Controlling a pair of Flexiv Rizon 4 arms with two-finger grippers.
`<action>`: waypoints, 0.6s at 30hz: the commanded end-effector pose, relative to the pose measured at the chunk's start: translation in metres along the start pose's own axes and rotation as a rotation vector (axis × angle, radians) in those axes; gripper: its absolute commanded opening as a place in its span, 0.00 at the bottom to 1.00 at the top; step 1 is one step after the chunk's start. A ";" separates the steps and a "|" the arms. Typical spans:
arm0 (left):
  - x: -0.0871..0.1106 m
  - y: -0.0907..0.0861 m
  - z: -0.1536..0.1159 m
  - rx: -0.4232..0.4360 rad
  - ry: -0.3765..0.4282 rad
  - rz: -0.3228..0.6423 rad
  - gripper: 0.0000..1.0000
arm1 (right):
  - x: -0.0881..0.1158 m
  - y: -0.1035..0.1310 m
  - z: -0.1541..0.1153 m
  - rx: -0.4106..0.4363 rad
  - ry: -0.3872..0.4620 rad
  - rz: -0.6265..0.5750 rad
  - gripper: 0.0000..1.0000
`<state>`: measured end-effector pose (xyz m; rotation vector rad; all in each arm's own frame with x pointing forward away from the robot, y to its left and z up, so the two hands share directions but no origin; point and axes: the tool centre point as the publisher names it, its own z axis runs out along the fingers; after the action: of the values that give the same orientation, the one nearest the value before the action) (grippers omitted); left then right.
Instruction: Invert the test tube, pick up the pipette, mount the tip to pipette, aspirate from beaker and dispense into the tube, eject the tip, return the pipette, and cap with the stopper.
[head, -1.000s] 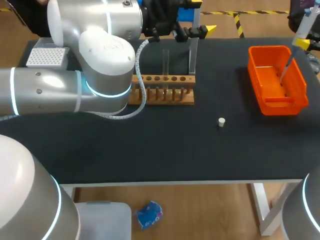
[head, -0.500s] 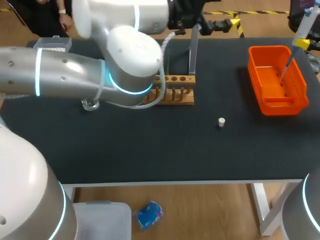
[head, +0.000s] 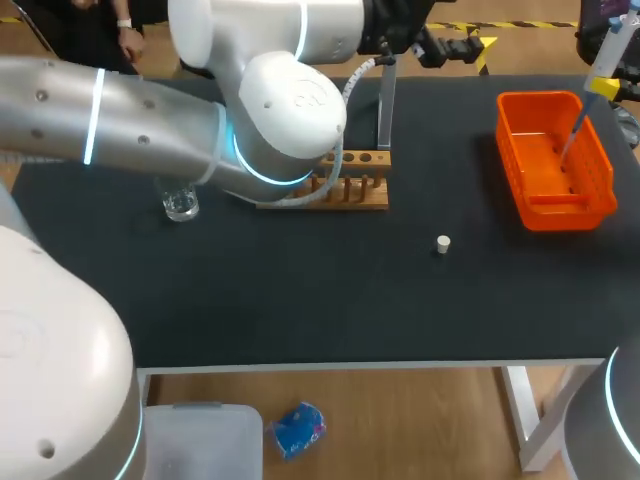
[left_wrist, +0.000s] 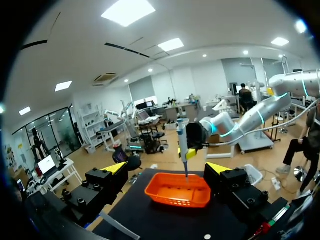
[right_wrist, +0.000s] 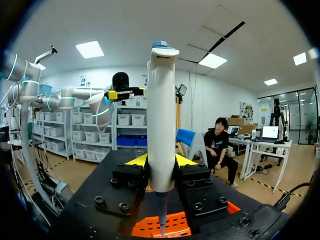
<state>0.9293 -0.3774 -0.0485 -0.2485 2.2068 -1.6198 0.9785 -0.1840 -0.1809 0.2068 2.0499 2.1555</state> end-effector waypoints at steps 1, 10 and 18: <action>-0.002 -0.005 0.015 0.038 0.016 -0.045 1.00 | -0.001 0.000 -0.001 0.001 0.003 0.000 0.00; -0.001 -0.023 0.054 0.049 0.058 -0.083 1.00 | -0.001 0.000 -0.001 0.001 0.003 0.000 0.00; 0.013 -0.037 0.100 0.025 0.127 -0.149 1.00 | -0.001 0.000 -0.001 0.001 0.003 0.000 0.00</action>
<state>0.9428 -0.4550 -0.0380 -0.3220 2.3102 -1.7712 0.9786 -0.1841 -0.1810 0.2065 2.0499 2.1557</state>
